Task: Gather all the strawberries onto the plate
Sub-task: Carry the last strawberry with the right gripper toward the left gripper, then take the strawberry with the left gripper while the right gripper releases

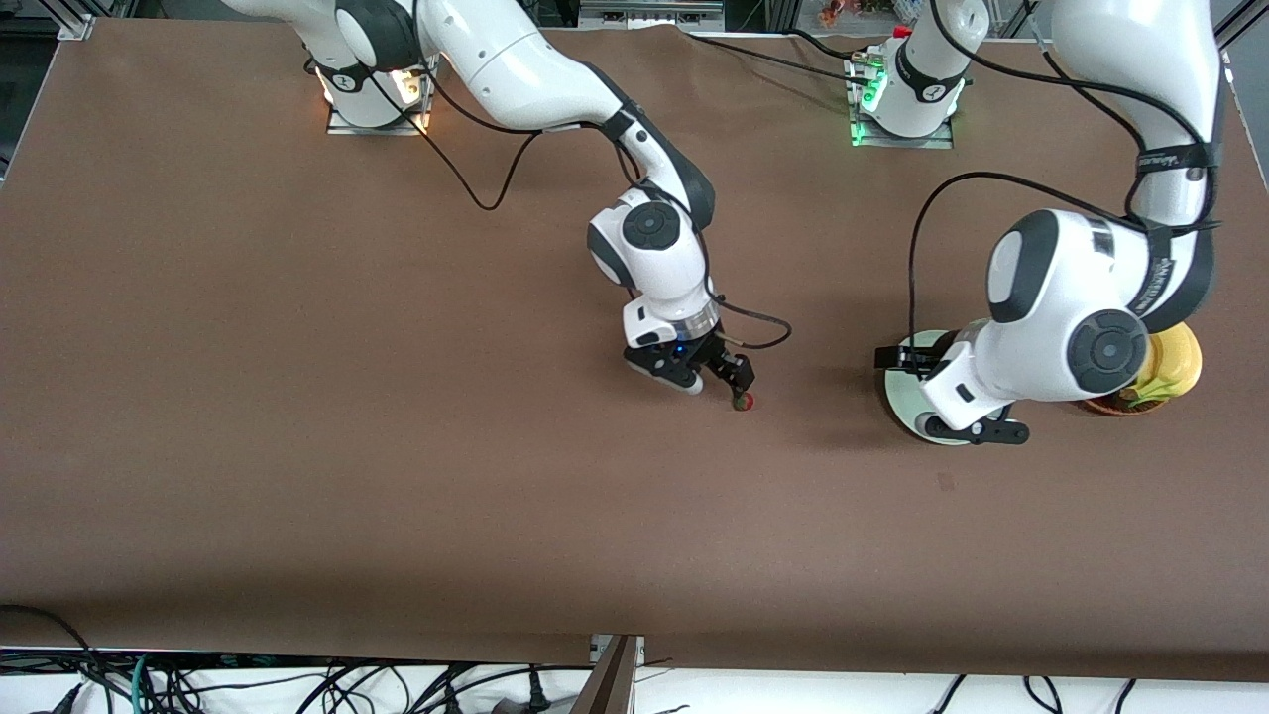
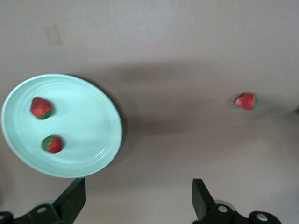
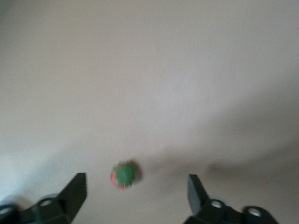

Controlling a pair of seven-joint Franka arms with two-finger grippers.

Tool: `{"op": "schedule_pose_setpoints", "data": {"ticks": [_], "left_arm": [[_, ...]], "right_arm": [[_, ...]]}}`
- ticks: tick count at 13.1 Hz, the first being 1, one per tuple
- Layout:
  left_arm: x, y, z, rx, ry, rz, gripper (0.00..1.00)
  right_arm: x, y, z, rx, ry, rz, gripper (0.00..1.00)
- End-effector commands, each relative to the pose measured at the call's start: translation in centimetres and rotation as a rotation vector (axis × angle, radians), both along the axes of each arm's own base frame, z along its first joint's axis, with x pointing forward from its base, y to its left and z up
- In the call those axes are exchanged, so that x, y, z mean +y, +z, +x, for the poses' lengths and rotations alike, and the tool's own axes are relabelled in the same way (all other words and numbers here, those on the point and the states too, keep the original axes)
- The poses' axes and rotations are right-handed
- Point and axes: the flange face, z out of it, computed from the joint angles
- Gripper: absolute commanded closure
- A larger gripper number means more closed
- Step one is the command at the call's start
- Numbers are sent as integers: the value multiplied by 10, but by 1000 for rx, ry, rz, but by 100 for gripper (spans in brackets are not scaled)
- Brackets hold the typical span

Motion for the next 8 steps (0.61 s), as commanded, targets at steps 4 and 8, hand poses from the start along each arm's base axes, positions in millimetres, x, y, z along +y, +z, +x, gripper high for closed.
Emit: {"op": "schedule_pose_setpoints", "data": {"ticks": [4,8], "left_arm": [[-85,-63,5,-72,140,-28,2],[-147,-125,-3,-156,252,-7,1]], "right_arm": [[-120,111,58,172,351,-199,0],[-231,149,92,291,532,-243,0]]}}
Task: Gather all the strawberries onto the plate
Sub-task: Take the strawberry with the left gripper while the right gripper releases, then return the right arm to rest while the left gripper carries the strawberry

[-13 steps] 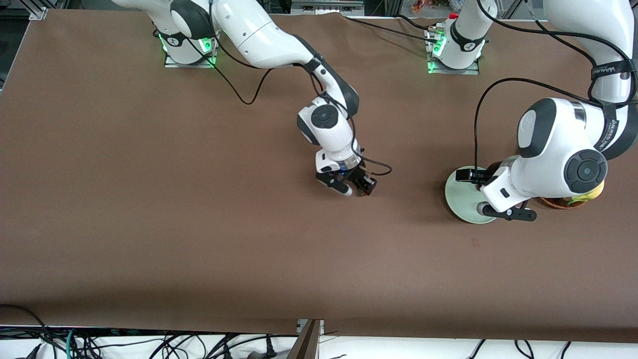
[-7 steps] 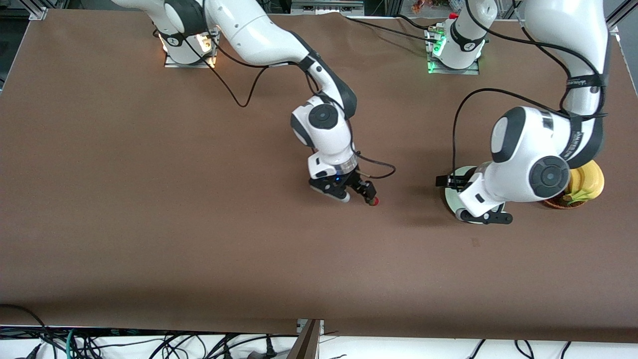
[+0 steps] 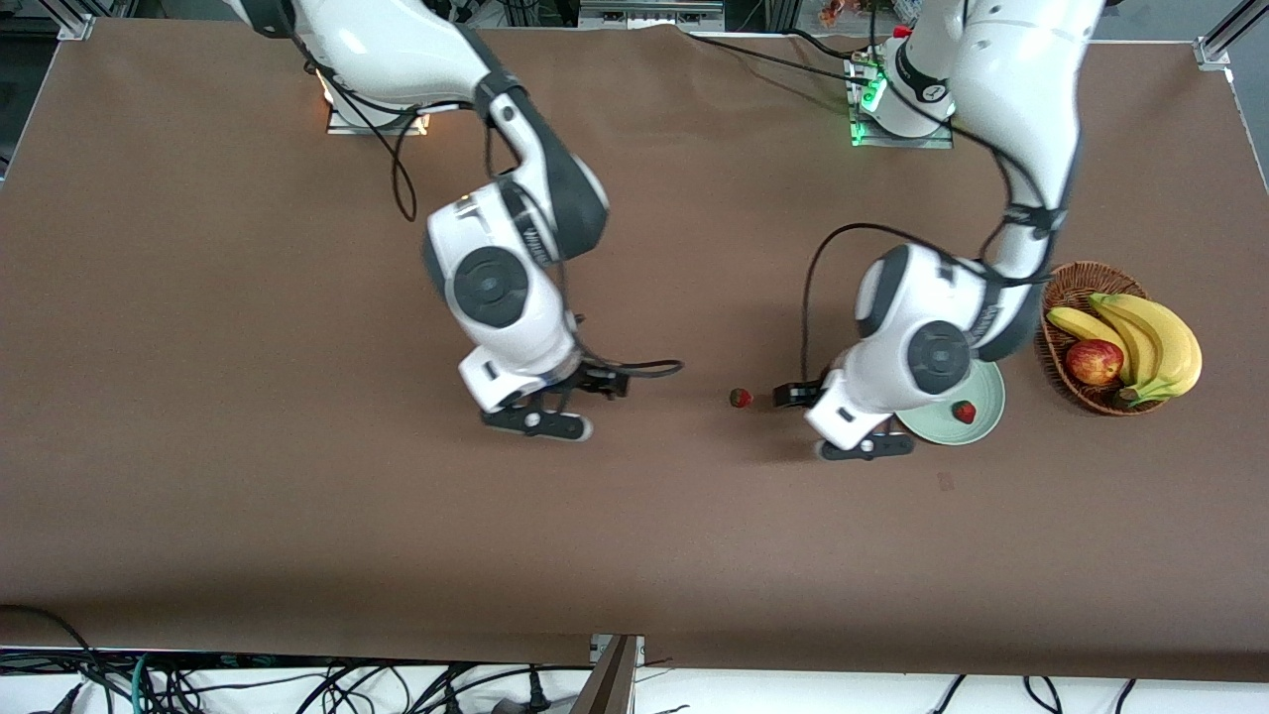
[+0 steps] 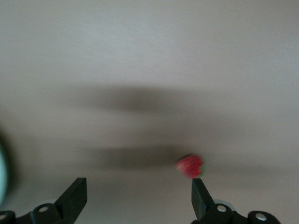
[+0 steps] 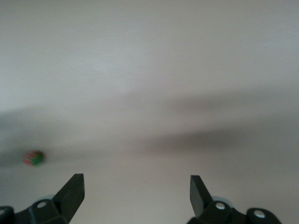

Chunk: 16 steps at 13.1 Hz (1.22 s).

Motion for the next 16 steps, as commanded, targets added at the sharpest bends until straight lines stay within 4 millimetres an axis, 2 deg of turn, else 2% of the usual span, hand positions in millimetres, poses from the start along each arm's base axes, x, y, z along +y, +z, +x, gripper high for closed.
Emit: {"op": "schedule_pose_setpoints", "data": {"ticks": [1,2,3,7,8,9,10,11,12,14,15,16], "left_arm": [[-28,-35,-2,-47,73,4,1],[-34,-45,-6,-47,81,9,2],[-42,-49,-11,-42,84,13,3],[-58,-80,-26,-6,85,42,24],[-58,-80,-26,-5,86,42,36],[-58,-80,-27,-4,90,43,55],[-58,-82,-28,2,96,46,67],[-57,-81,-27,2,107,47,75],[-53,-74,-23,-1,117,44,84],[-38,-49,-12,-10,136,36,85],[-21,-33,-5,6,150,39,85],[1,-7,3,16,152,33,85]], "right_arm": [[-67,36,11,60,87,-8,0],[-109,49,18,83,76,-13,0],[-139,69,17,94,92,-13,0],[-256,130,9,117,196,-40,0],[-280,145,2,134,187,-30,0],[-301,157,-6,147,175,-31,0],[-316,170,-16,146,166,-36,0],[-328,184,-30,141,163,-51,0],[-336,187,-42,152,173,-104,0],[-342,201,-66,148,167,-138,0],[-348,202,-81,154,161,-135,0],[-351,200,-90,135,173,-127,0]]}}
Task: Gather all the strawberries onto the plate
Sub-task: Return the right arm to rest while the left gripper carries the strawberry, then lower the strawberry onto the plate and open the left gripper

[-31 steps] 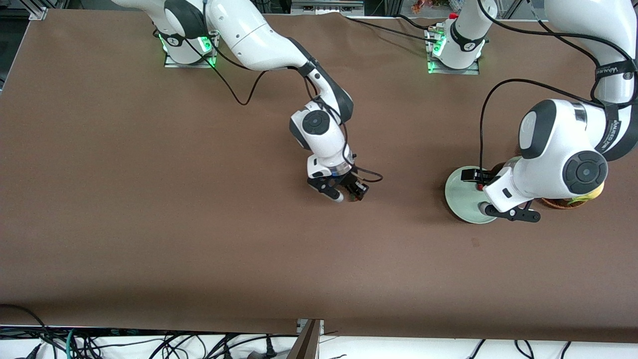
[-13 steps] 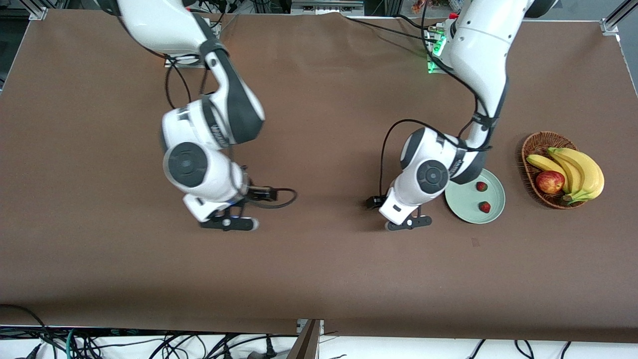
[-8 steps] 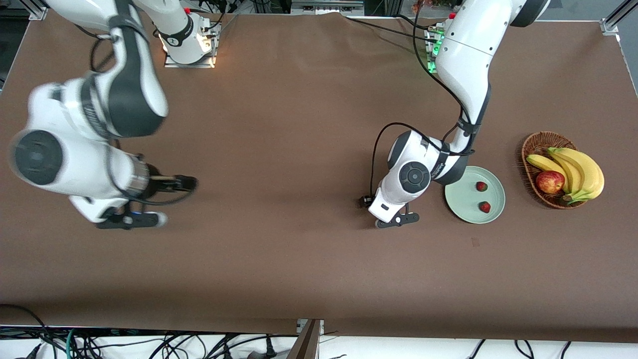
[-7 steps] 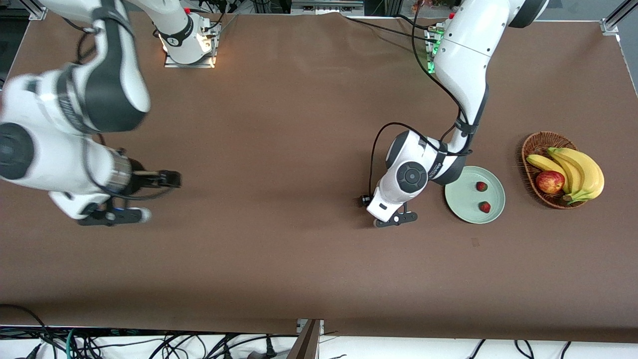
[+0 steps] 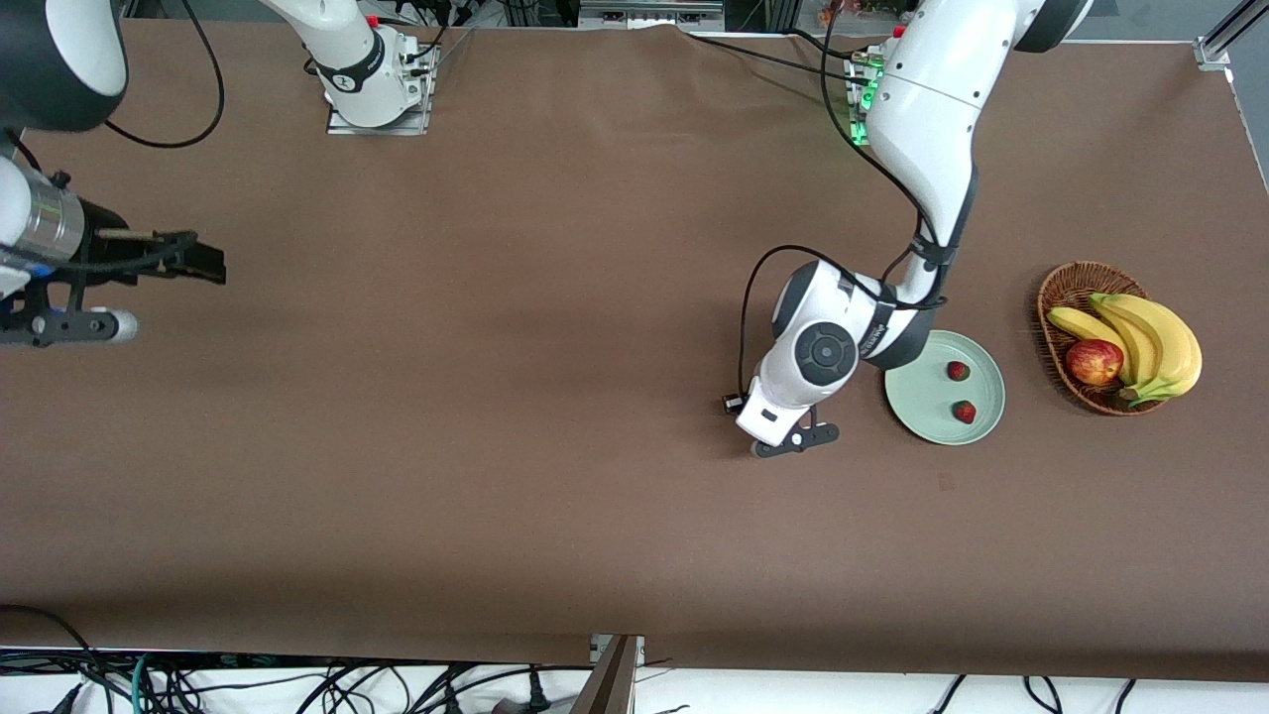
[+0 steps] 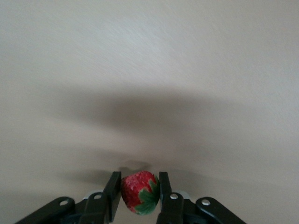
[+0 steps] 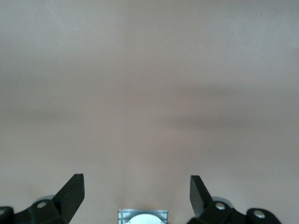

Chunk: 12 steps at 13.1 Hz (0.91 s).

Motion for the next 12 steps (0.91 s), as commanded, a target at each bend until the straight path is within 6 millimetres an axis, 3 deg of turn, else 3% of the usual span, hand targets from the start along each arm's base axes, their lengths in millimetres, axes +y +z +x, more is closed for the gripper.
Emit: {"op": "schedule_pose_setpoints", "data": {"ticks": [1,3,5,6,9,12], "left_arm": [[58,67,15,55,-23,-19,84],[114,84,17,151,-114,-34,84],[164,65,14,239,-236,-35,84],[179,51,7,300,-306,-2,83],[199,17,-19,467,-440,95,82],[209,17,-15,462,-453,115,76]], "right_arm": [[-8,0,-41,-26,16,-1,0],[-17,24,-62,-68,6,9,0],[-5,31,-69,-73,31,12,0],[-4,36,-72,-84,25,12,0],[-12,42,-75,-93,16,8,0],[-24,42,-75,-88,65,16,0]]}}
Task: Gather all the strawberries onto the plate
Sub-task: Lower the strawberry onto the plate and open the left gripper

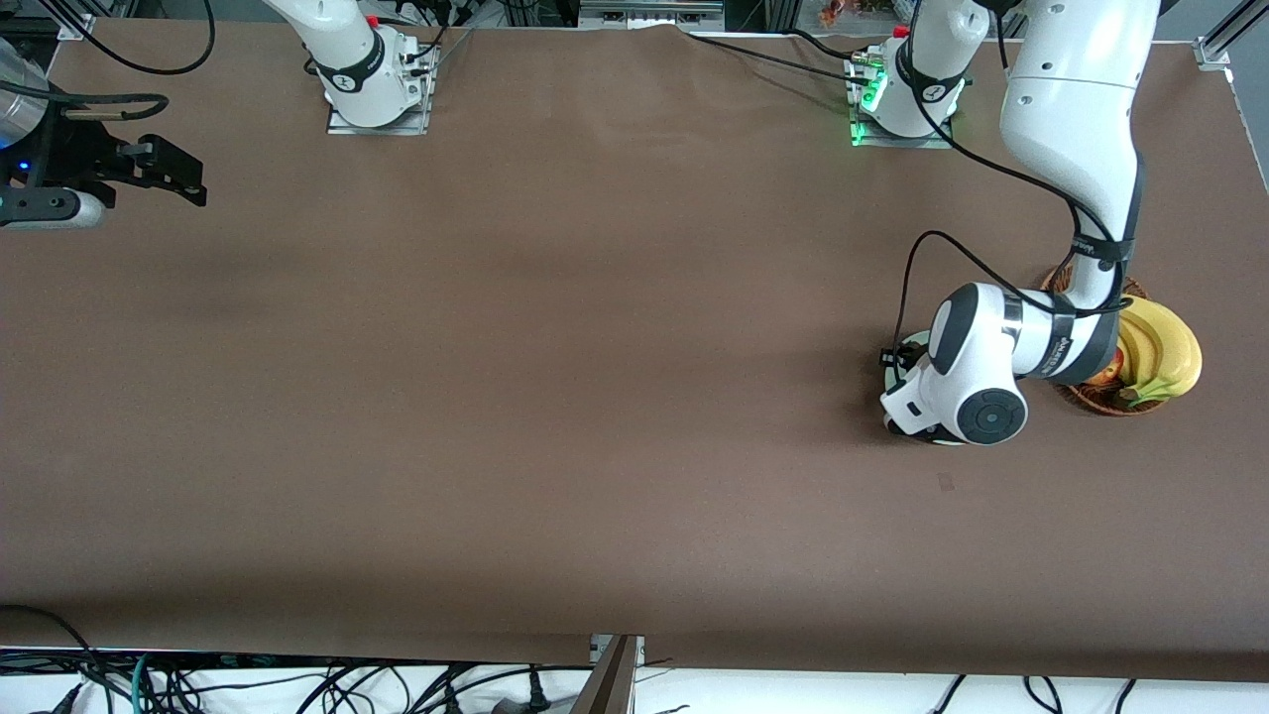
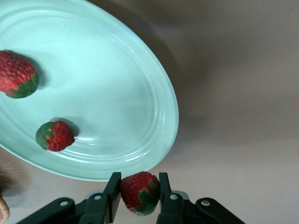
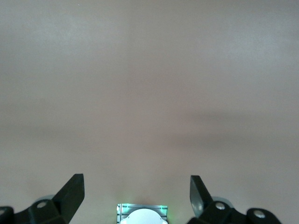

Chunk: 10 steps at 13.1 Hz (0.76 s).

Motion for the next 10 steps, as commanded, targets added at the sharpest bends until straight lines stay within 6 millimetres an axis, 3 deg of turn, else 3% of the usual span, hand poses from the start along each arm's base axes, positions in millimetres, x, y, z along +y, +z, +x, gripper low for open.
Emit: {"op": "schedule_pose_setpoints", "data": {"ticks": [1,4,5,6,7,9,10], "left_arm": [[22,18,9,-16,-35,-23,74],[35,17,10,-5,-56,-48,69],[42,16,9,3,-58,-58,48],[44,15,9,3,-58,-61,11],[46,16,10,2,-50,-68,0],[48,17,10,3,-47,-74,0],[48,28,11,-10,-44,-77,0]], "right_arm": [[-17,1,-7,0,67,5,0],[-22,-3,-1,18,59,3,0],[-23,-1,0,15,58,-1,0],[-23,-3,1,17,60,-1,0],[-24,-2,1,15,60,-3,0],[-24,-2,1,15,60,-4,0],[-25,-2,1,15,58,-4,0]]}}
